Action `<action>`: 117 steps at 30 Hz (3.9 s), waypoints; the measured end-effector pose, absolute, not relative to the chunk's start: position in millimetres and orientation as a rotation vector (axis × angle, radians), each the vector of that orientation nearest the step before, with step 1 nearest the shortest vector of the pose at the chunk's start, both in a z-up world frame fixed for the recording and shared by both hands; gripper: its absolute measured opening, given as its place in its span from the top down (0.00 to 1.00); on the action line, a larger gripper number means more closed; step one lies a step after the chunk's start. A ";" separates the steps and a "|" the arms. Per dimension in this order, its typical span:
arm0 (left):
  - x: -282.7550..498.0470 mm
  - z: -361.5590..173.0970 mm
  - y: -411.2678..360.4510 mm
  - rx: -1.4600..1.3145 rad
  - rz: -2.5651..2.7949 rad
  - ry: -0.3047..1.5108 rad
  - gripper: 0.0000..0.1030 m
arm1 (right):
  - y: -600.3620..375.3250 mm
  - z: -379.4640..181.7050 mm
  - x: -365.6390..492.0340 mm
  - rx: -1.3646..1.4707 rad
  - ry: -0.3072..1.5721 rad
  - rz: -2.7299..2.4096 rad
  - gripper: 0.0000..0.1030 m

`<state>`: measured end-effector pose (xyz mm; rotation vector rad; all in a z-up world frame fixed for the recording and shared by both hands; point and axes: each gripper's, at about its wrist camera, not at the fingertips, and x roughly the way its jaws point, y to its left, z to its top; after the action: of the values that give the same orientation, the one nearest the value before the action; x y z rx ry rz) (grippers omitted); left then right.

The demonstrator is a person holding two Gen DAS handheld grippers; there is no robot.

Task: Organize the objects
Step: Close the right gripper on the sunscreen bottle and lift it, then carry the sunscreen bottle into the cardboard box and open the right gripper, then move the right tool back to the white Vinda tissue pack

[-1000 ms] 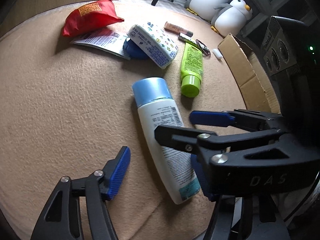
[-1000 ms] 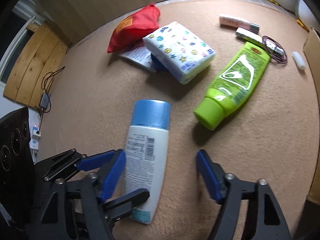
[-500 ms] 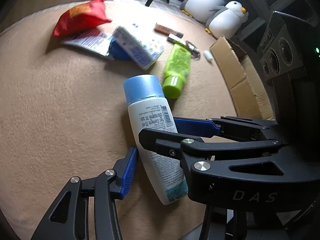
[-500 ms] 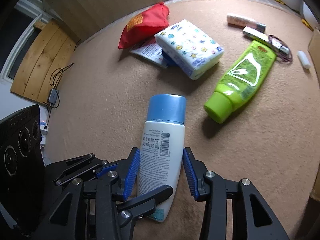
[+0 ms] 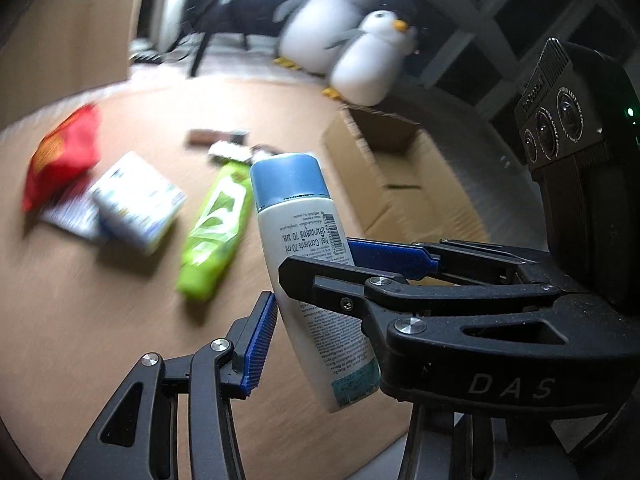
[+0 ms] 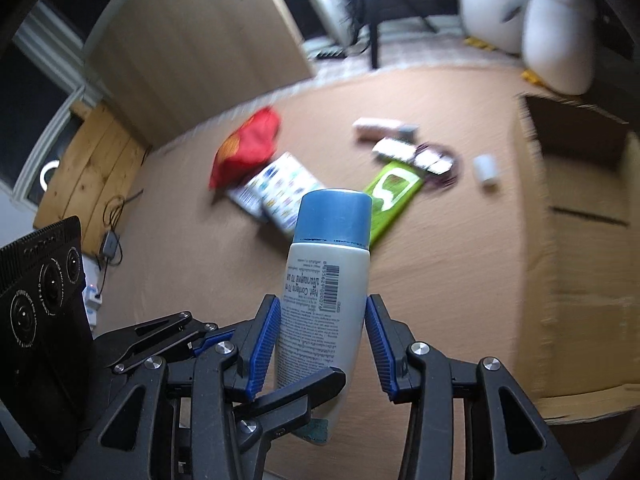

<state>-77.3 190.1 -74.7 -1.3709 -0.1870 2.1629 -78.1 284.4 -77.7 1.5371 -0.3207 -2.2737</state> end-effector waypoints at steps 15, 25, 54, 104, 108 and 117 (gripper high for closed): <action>-107.9 -69.6 334.5 -1.304 2.068 -0.085 0.51 | 420.5 -63.1 -92.6 1.534 -0.410 -2.450 0.61; -110.7 -90.3 370.7 -1.330 2.035 -0.038 0.51 | 458.2 -83.7 -96.8 1.588 -0.437 -2.461 0.61; -105.3 -78.7 247.7 -1.354 2.201 -0.052 0.26 | 415.5 -65.6 -100.0 1.460 -0.374 -2.545 0.37; -18.7 -93.9 -78.0 -1.558 2.598 -0.372 0.25 | 200.9 -136.1 -231.5 1.689 -0.495 -2.079 0.57; -20.9 -94.2 -78.3 -1.557 2.593 -0.375 0.25 | 196.7 -132.3 -220.5 1.676 -0.488 -2.053 0.57; -21.3 -95.5 -77.4 -1.553 2.582 -0.373 0.25 | 176.3 -134.1 -190.6 1.684 -0.414 -1.976 0.57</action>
<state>-21.3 -77.4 -95.5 -1.5533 -0.3729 2.5818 -190.6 176.3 -134.1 1.6841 -0.4141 -1.9762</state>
